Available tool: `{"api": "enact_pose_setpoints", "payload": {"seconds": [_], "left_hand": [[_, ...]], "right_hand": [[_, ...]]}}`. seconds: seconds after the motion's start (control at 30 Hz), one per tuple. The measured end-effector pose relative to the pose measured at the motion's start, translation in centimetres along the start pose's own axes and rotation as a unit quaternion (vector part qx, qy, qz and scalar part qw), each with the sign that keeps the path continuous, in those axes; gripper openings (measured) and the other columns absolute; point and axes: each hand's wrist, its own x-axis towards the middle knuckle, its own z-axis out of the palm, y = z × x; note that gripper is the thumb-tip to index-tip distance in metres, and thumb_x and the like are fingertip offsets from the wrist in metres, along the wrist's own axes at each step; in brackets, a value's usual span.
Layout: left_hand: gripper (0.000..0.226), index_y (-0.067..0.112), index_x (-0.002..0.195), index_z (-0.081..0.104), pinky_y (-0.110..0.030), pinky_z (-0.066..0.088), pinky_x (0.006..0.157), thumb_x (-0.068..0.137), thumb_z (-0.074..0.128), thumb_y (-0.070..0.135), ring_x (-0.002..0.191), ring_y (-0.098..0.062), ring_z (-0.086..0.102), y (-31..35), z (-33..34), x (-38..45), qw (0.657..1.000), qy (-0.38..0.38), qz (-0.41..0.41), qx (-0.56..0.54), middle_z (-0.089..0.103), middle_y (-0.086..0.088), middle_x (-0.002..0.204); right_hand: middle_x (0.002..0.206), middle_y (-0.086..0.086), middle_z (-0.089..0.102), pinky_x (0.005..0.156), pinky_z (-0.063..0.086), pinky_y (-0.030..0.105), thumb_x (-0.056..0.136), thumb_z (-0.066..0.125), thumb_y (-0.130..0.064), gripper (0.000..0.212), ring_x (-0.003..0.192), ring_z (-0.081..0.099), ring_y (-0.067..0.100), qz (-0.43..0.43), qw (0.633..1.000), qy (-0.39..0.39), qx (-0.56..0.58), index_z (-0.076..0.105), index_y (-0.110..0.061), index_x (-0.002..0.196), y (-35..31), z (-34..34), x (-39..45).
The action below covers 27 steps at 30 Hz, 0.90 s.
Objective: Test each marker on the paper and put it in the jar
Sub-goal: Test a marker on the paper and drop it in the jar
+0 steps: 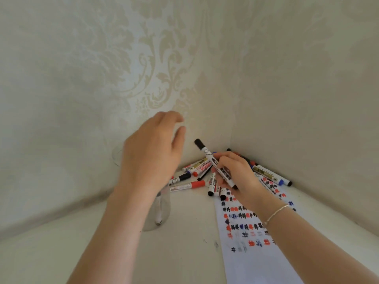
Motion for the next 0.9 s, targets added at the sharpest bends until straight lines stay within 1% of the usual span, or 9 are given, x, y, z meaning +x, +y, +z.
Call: {"api": "enact_pose_setpoints", "payload": {"seconds": [0.1, 0.17, 0.23, 0.33, 0.47, 0.57, 0.7, 0.8, 0.9], "left_hand": [[0.052, 0.025, 0.14, 0.043, -0.03, 0.043, 0.093, 0.091, 0.048, 0.006, 0.136, -0.01, 0.035, 1.9, 2.6, -0.4, 0.983, -0.162, 0.084, -0.038, 0.032, 0.006, 0.152], [0.06, 0.021, 0.147, 0.03, -0.032, 0.031, 0.109, 0.092, 0.048, 0.005, 0.146, -0.015, 0.012, 2.4, 4.6, -0.8, 0.961, -0.268, 0.071, 0.008, 0.008, 0.001, 0.16], [0.053, 0.015, 0.146, 0.032, -0.033, 0.023, 0.113, 0.095, 0.046, 0.011, 0.144, -0.021, 0.019, 2.3, 6.3, -1.4, 0.946, -0.314, 0.058, 0.055, 0.018, -0.006, 0.158], [0.035, 0.02, 0.135, 0.045, -0.026, 0.036, 0.089, 0.101, 0.037, 0.025, 0.108, -0.016, 0.052, 1.7, 8.2, -2.5, 0.959, -0.271, 0.068, 0.052, 0.055, 0.002, 0.124], [0.03, 0.028, 0.124, 0.055, -0.015, 0.033, 0.053, 0.099, 0.043, 0.039, 0.06, 0.002, 0.049, 2.5, 9.7, -4.5, 0.946, -0.288, 0.019, -0.147, 0.056, 0.017, 0.081], [0.027, 0.027, 0.119, 0.06, -0.009, 0.035, 0.052, 0.097, 0.049, 0.038, 0.05, 0.008, 0.048, 3.0, 10.5, -5.8, 0.894, -0.318, -0.047, -0.311, 0.052, 0.019, 0.063], [0.032, 0.028, 0.077, 0.061, -0.022, 0.035, 0.051, 0.096, 0.043, 0.046, 0.042, -0.001, 0.041, 2.9, 11.0, -6.7, 0.842, -0.387, -0.109, -0.359, 0.042, 0.011, 0.047], [0.048, 0.028, 0.054, 0.048, -0.022, 0.04, 0.05, 0.098, 0.04, 0.046, 0.042, -0.014, 0.045, 3.2, 10.5, -6.6, 0.74, -0.443, -0.179, -0.474, 0.03, 0.009, 0.045], [0.052, 0.019, 0.053, 0.032, -0.017, 0.038, 0.047, 0.091, 0.044, 0.052, 0.04, -0.015, 0.039, 3.3, 10.3, -6.5, 0.666, -0.466, -0.23, -0.535, 0.022, 0.005, 0.047]], "right_hand": [[0.086, 0.014, 0.059, 0.052, 0.04, 0.023, 0.087, 0.051, 0.001, 0.028, 0.054, 0.046, 0.013, -0.009, 0.999, -0.046, 0.028, 0.07, -0.006, 0.105, -0.7, -0.7, -0.6], [0.085, 0.009, 0.063, 0.056, 0.042, 0.022, 0.084, 0.053, 0.004, 0.028, 0.06, 0.047, 0.011, -0.01, 0.996, -0.076, 0.041, 0.072, -0.004, 0.103, -1.3, -1.5, -0.8], [0.078, 0.006, 0.064, 0.055, 0.043, 0.021, 0.084, 0.053, 0.007, 0.026, 0.06, 0.048, 0.009, -0.003, 0.994, -0.094, 0.062, 0.071, 0.001, 0.102, -1.7, -2.7, -0.8], [0.072, 0.005, 0.058, 0.053, 0.046, 0.019, 0.085, 0.059, 0.0, 0.015, 0.058, 0.051, 0.01, 0.007, 0.984, -0.059, 0.167, 0.068, 0.003, 0.097, -1.6, -4.4, -0.7], [0.071, 0.004, 0.053, 0.051, 0.042, 0.021, 0.08, 0.072, -0.018, 0.018, 0.055, 0.045, 0.011, -0.009, 0.982, -0.028, 0.185, 0.06, -0.006, 0.084, -0.1, -4.8, -0.3], [0.062, 0.004, 0.053, 0.052, 0.038, 0.026, 0.076, 0.078, -0.016, 0.022, 0.052, 0.041, 0.015, 0.016, 0.998, -0.039, 0.039, 0.057, -0.009, 0.07, 0.7, -4.1, -0.6], [0.055, 0.006, 0.049, 0.039, 0.034, 0.022, 0.08, 0.064, 0.002, 0.026, 0.041, 0.038, 0.012, 0.063, 0.997, -0.036, 0.039, 0.05, -0.01, 0.062, 0.6, -4.4, -0.8], [0.045, 0.003, 0.041, 0.036, 0.029, 0.023, 0.079, 0.054, 0.007, 0.027, 0.036, 0.033, 0.012, 0.058, 0.996, -0.027, 0.068, 0.043, -0.009, 0.06, 0.8, -4.3, -1.0], [0.039, 0.001, 0.034, 0.032, 0.022, 0.02, 0.078, 0.047, 0.01, 0.031, 0.031, 0.025, 0.011, 0.038, 0.991, -0.024, 0.124, 0.036, -0.012, 0.058, 1.1, -3.9, -1.0]]}}
